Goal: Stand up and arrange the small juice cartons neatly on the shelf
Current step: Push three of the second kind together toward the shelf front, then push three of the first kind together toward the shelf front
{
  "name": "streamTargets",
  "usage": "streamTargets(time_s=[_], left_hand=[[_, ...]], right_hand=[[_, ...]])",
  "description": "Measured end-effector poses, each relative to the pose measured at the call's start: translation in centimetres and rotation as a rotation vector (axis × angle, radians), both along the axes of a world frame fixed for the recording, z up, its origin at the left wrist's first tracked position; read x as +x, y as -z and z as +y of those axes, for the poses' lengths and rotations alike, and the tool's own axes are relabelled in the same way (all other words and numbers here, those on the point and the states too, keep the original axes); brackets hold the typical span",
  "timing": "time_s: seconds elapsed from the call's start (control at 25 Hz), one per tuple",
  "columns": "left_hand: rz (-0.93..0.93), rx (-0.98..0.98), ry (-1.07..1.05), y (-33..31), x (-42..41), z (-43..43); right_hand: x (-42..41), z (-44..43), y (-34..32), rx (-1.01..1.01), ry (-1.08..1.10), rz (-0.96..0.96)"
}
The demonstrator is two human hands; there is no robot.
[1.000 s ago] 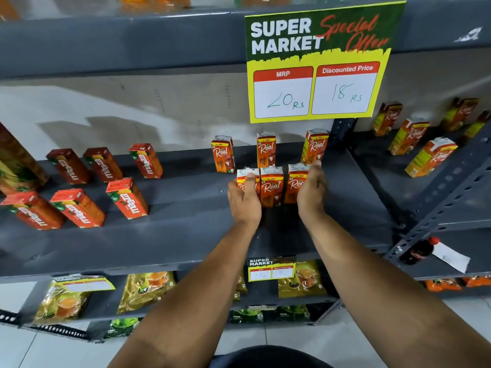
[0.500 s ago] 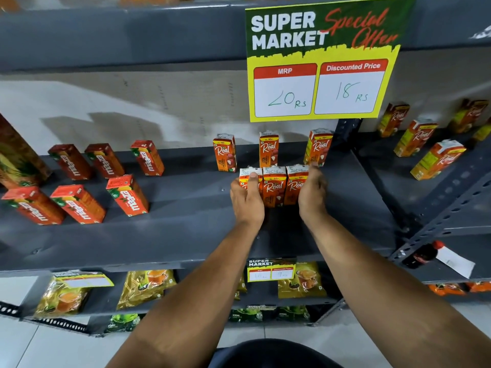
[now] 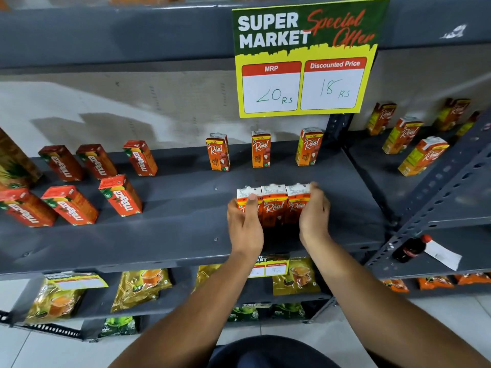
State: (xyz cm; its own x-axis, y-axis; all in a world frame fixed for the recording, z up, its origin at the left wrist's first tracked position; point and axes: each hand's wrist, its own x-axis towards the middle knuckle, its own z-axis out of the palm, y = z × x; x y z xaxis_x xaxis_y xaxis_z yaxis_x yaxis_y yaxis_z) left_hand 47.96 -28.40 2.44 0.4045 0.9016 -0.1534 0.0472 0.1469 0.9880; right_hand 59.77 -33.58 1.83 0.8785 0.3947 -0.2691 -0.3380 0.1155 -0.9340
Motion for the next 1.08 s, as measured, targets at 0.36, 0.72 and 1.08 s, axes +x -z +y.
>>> streamTargets(time_s=[0.36, 0.72, 1.08], left_hand=[[0.001, 0.026, 0.051, -0.1, -2.2, -2.4], [-0.122, 0.001, 0.131, -0.2, -5.0, -1.7], [-0.164, 0.076, -0.009, 0.5, -13.1, 2.4]], right_hand=[[-2.2, -2.8, 0.4, 0.068, 0.042, -0.06], [-1.8, -4.0, -0.5, 0.195, 0.157, -0.185], [-4.7, -4.0, -1.6, 0.137, 0.381, -0.62]])
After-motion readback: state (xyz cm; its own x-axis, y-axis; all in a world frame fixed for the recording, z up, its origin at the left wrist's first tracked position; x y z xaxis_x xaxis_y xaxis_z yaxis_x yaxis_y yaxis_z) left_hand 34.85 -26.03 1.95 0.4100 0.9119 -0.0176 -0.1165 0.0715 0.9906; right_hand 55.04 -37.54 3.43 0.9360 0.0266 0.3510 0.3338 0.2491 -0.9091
